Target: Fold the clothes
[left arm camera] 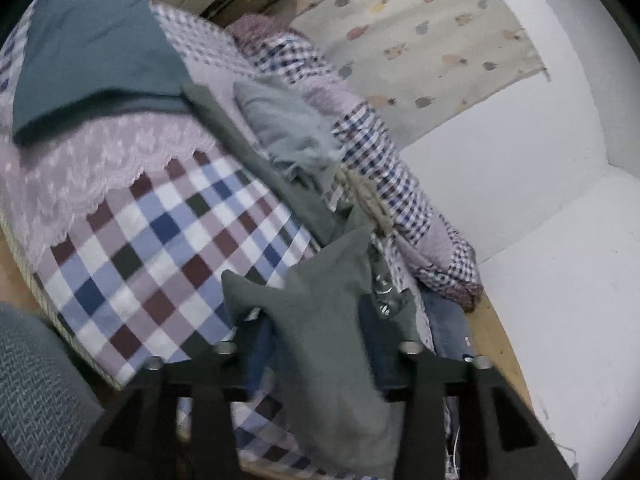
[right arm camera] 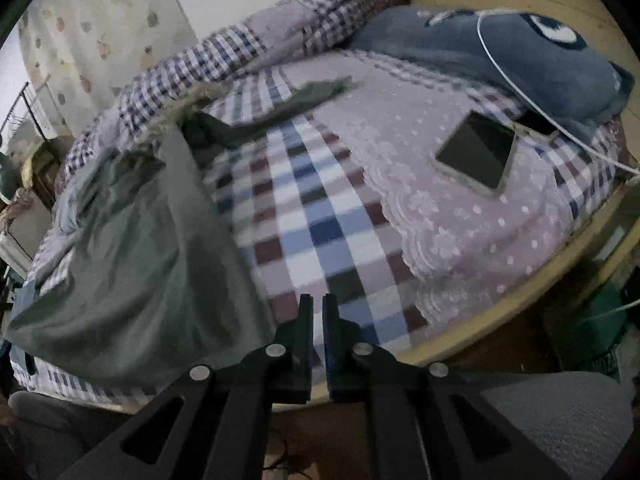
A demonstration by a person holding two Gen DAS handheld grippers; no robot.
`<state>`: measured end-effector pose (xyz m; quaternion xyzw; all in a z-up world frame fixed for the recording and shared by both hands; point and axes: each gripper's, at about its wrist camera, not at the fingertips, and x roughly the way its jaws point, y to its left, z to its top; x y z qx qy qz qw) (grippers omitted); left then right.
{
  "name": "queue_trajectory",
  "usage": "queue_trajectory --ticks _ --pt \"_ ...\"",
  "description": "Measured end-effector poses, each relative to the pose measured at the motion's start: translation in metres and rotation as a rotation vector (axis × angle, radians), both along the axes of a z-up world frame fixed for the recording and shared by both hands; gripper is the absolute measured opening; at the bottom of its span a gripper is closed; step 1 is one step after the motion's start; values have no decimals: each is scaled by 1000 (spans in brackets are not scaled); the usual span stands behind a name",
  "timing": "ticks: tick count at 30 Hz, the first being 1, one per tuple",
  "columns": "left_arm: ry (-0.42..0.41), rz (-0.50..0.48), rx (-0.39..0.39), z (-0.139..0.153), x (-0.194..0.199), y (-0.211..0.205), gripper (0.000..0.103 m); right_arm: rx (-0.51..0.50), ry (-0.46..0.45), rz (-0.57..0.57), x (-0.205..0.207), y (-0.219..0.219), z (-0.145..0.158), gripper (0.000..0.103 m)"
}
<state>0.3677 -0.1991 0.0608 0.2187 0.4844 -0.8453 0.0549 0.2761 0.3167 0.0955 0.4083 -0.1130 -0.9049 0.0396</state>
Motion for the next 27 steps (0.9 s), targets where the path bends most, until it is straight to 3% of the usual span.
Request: queue_trajectory --ticks 2,4,5,6,10,15,20,23,27 --pt "-9 13 2 -2 3 -4 55 3 44 57 0 -13 7 8" --pt "-18 26 4 -5 5 -9 55 27 80 126 2 -32 11 22" --pt "-22 33 5 -6 6 -11 56 39 93 162 3 -42 12 36" --pt "-20 53 5 -7 10 -14 58 53 102 198 3 -53 13 43" --pt "-4 136 -16 -6 25 -26 73 104 121 345 3 -97 9 43" --pt "-77 130 49 -26 23 -40 74 203 116 527 5 -155 -4 44" --pt "-152 80 25 -36 15 -39 74 340 122 725 20 -212 -25 44" --pt "-232 28 -3 -45 3 -34 74 372 117 771 21 -227 -33 44" --pt "-319 -34 -82 -50 -14 -25 74 292 111 678 5 -212 -28 48"
